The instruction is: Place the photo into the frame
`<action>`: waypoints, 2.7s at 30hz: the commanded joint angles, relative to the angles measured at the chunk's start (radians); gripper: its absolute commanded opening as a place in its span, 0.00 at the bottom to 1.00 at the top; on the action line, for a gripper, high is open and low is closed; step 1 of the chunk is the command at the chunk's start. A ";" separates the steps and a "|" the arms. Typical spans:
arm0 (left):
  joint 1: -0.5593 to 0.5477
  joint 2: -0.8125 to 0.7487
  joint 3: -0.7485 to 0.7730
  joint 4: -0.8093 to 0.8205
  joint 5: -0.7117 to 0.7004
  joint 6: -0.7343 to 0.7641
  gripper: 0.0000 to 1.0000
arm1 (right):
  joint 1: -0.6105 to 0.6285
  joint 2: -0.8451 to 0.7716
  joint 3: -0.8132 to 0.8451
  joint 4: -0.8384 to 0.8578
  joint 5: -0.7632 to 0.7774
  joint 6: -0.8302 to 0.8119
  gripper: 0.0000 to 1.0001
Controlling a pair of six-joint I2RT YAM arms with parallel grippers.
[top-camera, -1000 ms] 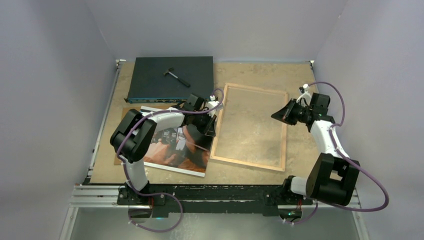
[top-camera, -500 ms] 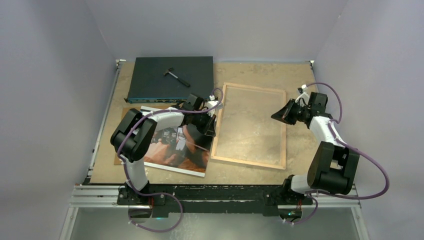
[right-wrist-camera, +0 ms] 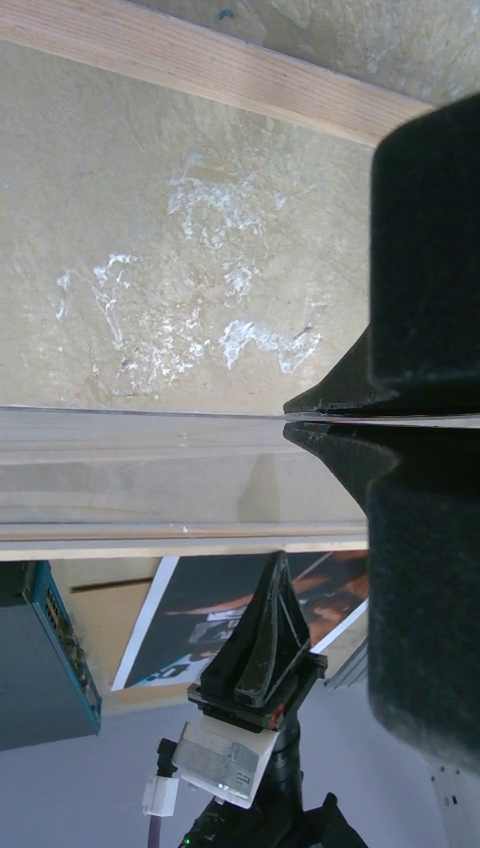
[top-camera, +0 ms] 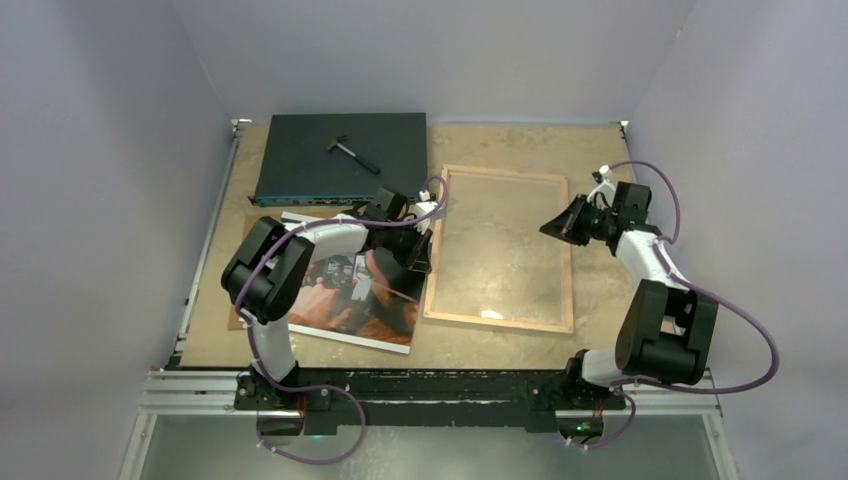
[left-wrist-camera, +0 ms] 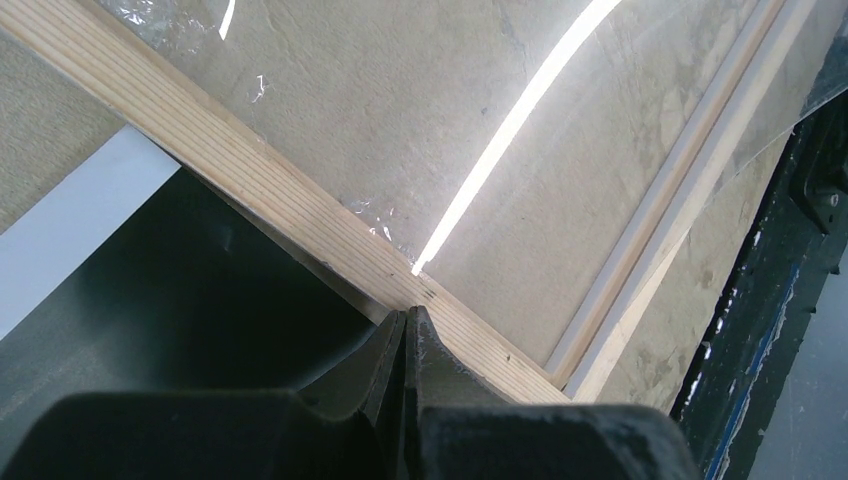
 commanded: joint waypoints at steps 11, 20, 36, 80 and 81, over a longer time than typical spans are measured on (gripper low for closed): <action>0.003 0.030 0.008 0.035 -0.048 0.056 0.00 | 0.138 0.054 0.118 -0.088 0.278 -0.021 0.39; 0.004 0.028 0.004 0.041 -0.044 0.051 0.00 | 0.163 0.072 0.147 -0.134 0.417 -0.057 0.63; 0.004 0.034 0.003 0.046 -0.038 0.042 0.00 | 0.180 0.071 0.118 -0.106 0.418 -0.052 0.70; 0.004 0.023 0.004 0.051 -0.024 0.025 0.00 | 0.279 0.111 0.139 -0.130 0.723 -0.072 0.87; 0.005 0.021 0.001 0.057 -0.022 0.021 0.00 | 0.279 0.110 0.133 -0.120 0.723 -0.073 0.87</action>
